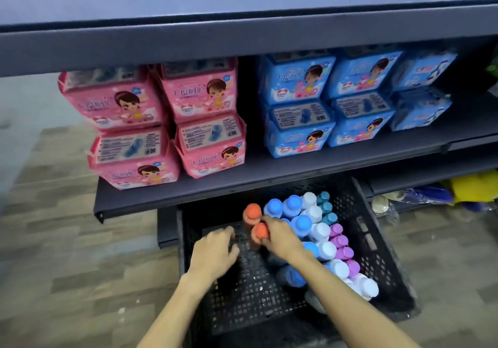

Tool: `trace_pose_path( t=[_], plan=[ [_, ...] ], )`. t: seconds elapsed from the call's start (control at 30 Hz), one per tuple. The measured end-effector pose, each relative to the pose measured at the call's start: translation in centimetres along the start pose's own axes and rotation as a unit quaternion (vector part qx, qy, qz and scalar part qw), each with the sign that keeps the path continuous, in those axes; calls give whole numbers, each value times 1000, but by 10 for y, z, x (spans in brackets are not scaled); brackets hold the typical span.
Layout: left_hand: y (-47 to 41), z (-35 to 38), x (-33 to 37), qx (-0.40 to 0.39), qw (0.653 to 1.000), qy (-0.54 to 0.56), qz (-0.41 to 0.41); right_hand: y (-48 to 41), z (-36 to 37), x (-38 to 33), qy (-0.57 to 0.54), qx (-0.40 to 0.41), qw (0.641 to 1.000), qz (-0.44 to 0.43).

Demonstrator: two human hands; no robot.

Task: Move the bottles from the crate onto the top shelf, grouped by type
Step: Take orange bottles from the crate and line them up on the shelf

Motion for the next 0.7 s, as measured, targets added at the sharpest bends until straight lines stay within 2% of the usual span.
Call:
trace_pose_path(
  t=[0.33,0.7],
  plan=[
    [8,25,-18,-14,1000,-6,-7,-17,37,6,53,-17,998,36],
    [12,48,-18,-21,999,8,-38,-30,59,1,123,-33,992,6]
  ],
)
Point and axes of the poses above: each hand's wrist, its own y-axis away from the middle knuckle, its own z-axis out of the palm, x = y × z, the point moved 8 cm from there along -y, towards the middle knuckle, and after that the axes turned 13 degrees about -z, right-handed, at the moved point
